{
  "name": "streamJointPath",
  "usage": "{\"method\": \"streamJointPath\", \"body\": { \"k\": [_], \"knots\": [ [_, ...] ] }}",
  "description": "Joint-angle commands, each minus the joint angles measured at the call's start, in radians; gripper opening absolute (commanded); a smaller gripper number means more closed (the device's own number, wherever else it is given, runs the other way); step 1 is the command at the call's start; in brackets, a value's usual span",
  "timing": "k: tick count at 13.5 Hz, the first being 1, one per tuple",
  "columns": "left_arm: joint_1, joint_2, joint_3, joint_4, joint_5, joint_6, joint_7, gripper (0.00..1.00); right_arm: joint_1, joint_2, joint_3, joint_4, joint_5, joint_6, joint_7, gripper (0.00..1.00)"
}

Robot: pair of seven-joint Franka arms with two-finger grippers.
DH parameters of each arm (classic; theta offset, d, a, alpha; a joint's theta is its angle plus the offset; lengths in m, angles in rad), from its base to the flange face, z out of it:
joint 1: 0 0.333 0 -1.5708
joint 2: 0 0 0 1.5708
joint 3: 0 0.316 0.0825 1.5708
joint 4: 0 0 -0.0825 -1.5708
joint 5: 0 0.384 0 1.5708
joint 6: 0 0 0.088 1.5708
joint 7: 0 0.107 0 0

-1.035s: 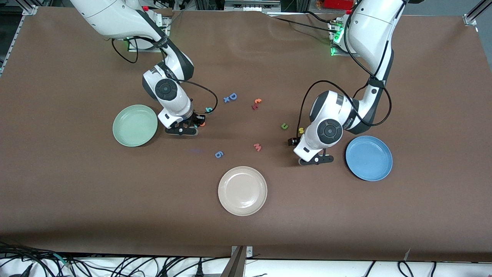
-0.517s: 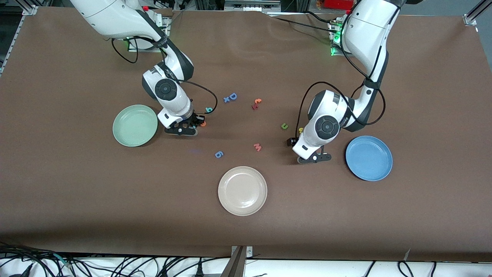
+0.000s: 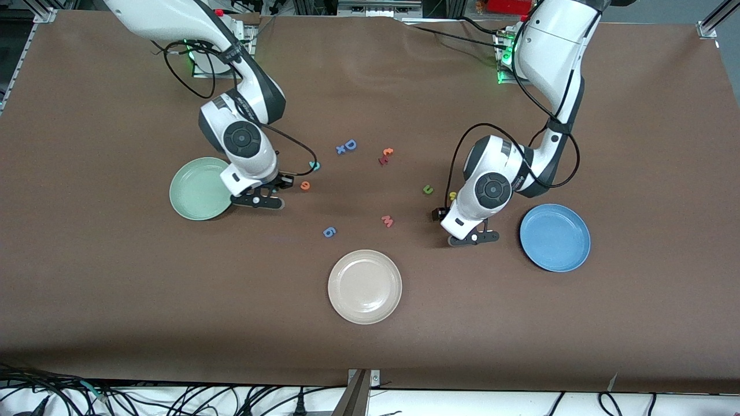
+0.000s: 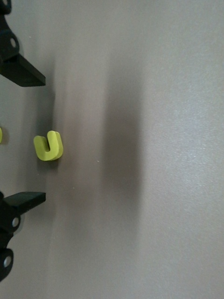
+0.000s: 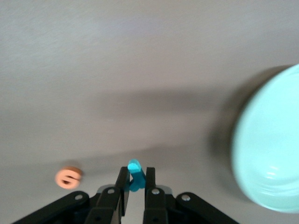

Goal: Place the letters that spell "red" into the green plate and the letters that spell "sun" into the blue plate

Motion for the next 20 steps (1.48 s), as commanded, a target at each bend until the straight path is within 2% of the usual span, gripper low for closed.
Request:
{"method": "streamJointPath", "body": {
  "k": [1,5,8,10,11,15,19,20],
  "knots": [
    [-0.008,-0.009,0.008,-0.027,-0.028,0.042,-0.003,0.99,-0.007,-0.030,-0.077,0.050,0.005,-0.116,-0.151,0.00],
    [-0.012,-0.001,0.008,-0.042,-0.028,0.080,-0.003,0.98,-0.018,-0.069,-0.254,0.044,0.132,-0.149,-0.473,0.00],
    [-0.014,-0.001,0.008,-0.044,-0.028,0.080,-0.003,0.90,-0.023,-0.035,-0.330,0.018,0.132,-0.099,-0.558,0.00],
    [-0.014,-0.003,0.006,-0.044,-0.028,0.080,-0.004,0.85,-0.046,-0.015,-0.345,-0.039,0.131,0.006,-0.602,0.00],
    [-0.014,-0.003,0.008,-0.044,-0.028,0.080,-0.003,0.79,-0.075,0.000,-0.351,-0.047,0.132,0.033,-0.645,0.00],
    [-0.015,-0.004,0.008,-0.044,-0.028,0.080,-0.007,0.68,-0.121,0.040,-0.351,-0.051,0.135,0.027,-0.661,0.00],
    [-0.015,-0.004,0.008,-0.044,-0.028,0.082,-0.020,0.58,-0.124,0.042,-0.351,-0.082,0.178,0.024,-0.658,0.00],
    [-0.015,-0.004,0.006,-0.044,-0.028,0.082,-0.020,0.52,-0.124,0.042,-0.351,-0.083,0.180,0.024,-0.656,0.07]
  ]
}}
